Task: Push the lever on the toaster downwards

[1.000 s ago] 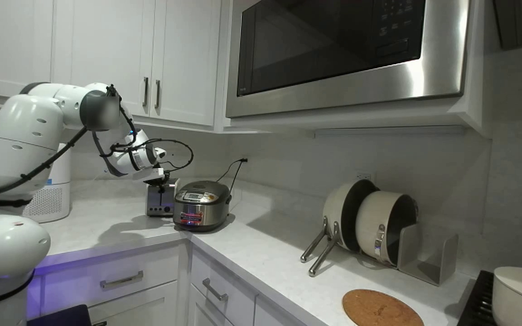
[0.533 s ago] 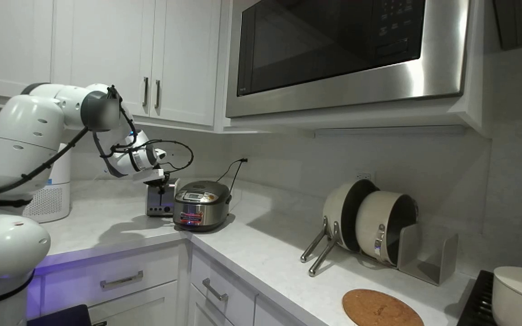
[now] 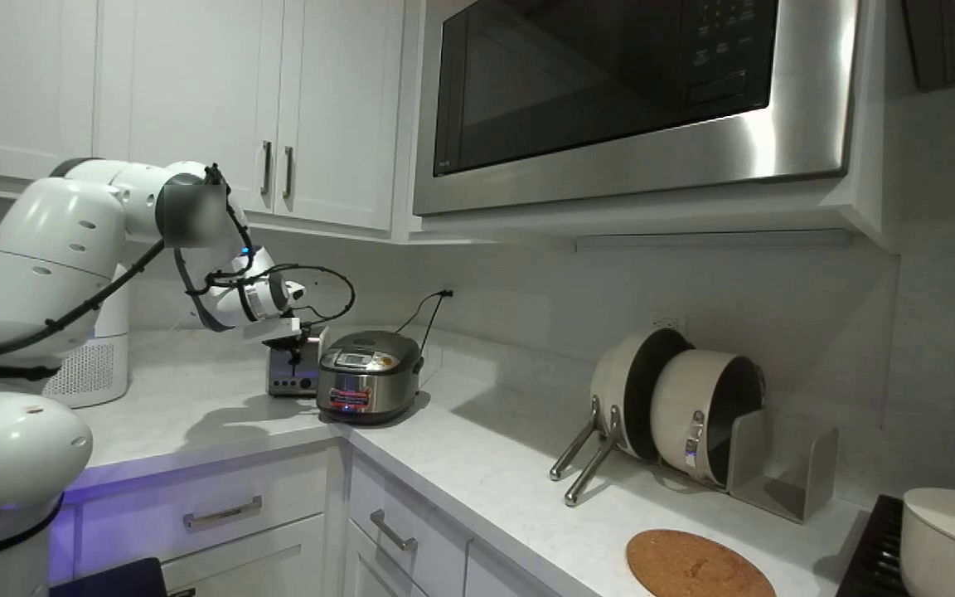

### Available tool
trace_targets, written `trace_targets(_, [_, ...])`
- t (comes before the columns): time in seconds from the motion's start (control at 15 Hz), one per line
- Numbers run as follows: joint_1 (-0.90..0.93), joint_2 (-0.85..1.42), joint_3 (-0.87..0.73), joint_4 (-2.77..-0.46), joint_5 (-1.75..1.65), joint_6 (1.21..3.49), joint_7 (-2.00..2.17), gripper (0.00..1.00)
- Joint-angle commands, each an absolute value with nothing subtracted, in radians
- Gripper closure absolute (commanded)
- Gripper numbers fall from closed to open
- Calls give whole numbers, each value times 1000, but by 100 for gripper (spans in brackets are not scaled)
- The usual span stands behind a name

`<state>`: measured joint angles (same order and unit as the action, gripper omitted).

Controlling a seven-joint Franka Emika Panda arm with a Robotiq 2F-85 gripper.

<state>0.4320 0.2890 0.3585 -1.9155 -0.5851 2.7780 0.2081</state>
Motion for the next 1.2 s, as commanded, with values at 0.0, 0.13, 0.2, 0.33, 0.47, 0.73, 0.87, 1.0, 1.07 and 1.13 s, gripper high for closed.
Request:
trace_targets(0.0, [448,329,351,-1885,-592,2750,228,100])
trace_targets(0.13, [447,340,352,-1885,-589,2749,226,100])
trace_targets(0.2, [446,347,354,-1886,-586,2750,224,100])
trace_targets(0.33, [445,360,355,-1885,-582,2748,222,100])
trace_targets(0.47, [445,370,355,-1886,-581,2748,222,100])
trace_targets(0.73, [443,380,357,-1889,-575,2750,220,100])
trace_targets(0.87, [442,383,359,-1890,-570,2750,219,100])
trace_targets(1.0, [442,387,360,-1894,-563,2748,218,100])
trace_targets(1.07, [443,391,359,-1896,-563,2746,219,100])
trace_targets(1.13, [443,397,359,-1900,-561,2746,220,100])
